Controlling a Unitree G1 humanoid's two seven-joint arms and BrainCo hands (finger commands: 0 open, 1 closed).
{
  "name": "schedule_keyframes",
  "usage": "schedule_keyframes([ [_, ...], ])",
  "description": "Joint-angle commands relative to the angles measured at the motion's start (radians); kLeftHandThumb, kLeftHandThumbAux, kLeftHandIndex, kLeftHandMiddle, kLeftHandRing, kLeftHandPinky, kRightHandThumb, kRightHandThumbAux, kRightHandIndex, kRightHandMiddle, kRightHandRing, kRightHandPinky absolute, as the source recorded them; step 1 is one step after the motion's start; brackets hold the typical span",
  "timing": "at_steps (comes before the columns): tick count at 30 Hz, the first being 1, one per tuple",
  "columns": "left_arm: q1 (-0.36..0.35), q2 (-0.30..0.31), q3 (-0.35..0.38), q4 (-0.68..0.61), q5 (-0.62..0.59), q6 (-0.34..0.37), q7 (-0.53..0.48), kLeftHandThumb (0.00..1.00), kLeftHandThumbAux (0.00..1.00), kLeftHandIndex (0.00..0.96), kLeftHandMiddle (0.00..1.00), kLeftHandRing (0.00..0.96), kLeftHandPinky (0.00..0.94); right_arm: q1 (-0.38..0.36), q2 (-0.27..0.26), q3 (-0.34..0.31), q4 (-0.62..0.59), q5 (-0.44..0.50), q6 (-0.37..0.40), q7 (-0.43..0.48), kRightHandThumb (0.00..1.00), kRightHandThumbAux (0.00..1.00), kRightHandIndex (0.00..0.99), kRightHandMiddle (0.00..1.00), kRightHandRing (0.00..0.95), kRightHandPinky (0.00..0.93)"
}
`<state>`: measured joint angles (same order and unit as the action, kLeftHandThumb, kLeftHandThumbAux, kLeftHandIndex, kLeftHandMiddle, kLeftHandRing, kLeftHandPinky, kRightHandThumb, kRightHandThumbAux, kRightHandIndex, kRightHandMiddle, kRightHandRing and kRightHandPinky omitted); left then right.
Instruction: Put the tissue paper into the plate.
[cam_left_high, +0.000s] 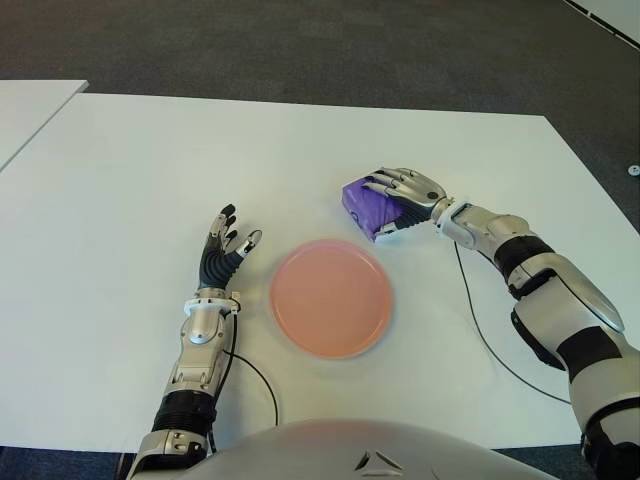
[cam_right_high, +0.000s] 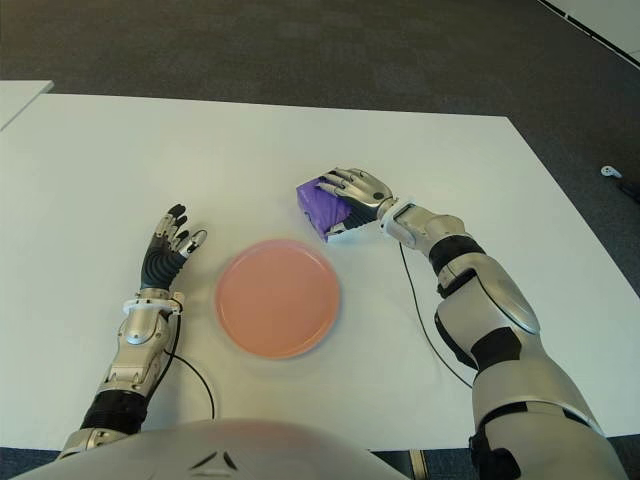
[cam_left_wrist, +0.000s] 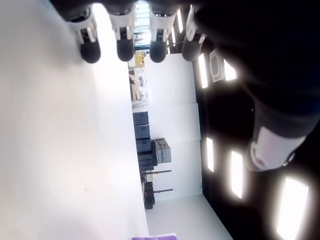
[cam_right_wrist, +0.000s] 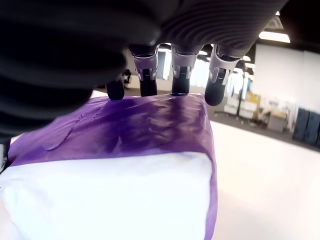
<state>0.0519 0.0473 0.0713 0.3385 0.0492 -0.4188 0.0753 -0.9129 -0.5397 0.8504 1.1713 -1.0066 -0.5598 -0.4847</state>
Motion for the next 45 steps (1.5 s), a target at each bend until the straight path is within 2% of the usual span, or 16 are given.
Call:
schedule_keyframes([
  [1,0.020,0.000,0.002,-0.012,-0.004,0.008,-0.002,0.000,0.596,0.000,0.000,0.000,0.000,0.124,0.072,0.170,0.090,-0.179,0.123,-0.048,0.313,0.402,0.000,0.001,0.000,0.000],
  [4,0.025,0.000,0.001,-0.020,-0.004,0.016,-0.004,0.000,0.597,0.000,0.000,0.000,0.000,0.161,0.098,0.246,0.117,-0.229,0.174,-0.068,0.333,0.392,0.000,0.000,0.000,0.000],
  [7,0.027,0.001,0.001,-0.025,-0.001,0.021,-0.001,0.000,0.599,0.000,0.000,0.000,0.000,0.165,0.120,0.303,0.135,-0.265,0.204,-0.062,0.336,0.378,0.000,0.000,0.000,0.000],
  [15,0.035,0.002,0.005,-0.036,0.002,0.022,0.002,0.000,0.598,0.000,0.000,0.000,0.000,0.132,0.127,0.373,0.137,-0.257,0.204,-0.057,0.297,0.398,0.000,0.000,0.000,0.000],
  [29,0.051,-0.001,0.010,-0.060,0.003,0.031,0.009,0.000,0.602,0.000,0.000,0.000,0.000,0.124,0.139,0.371,0.146,-0.209,0.202,-0.049,0.217,0.458,0.000,0.000,0.000,0.000],
  [45,0.063,-0.001,0.009,-0.081,0.006,0.042,0.010,0.000,0.601,0.000,0.000,0.000,0.000,0.130,0.149,0.353,0.152,-0.186,0.183,-0.060,0.217,0.501,0.000,0.000,0.000,0.000],
])
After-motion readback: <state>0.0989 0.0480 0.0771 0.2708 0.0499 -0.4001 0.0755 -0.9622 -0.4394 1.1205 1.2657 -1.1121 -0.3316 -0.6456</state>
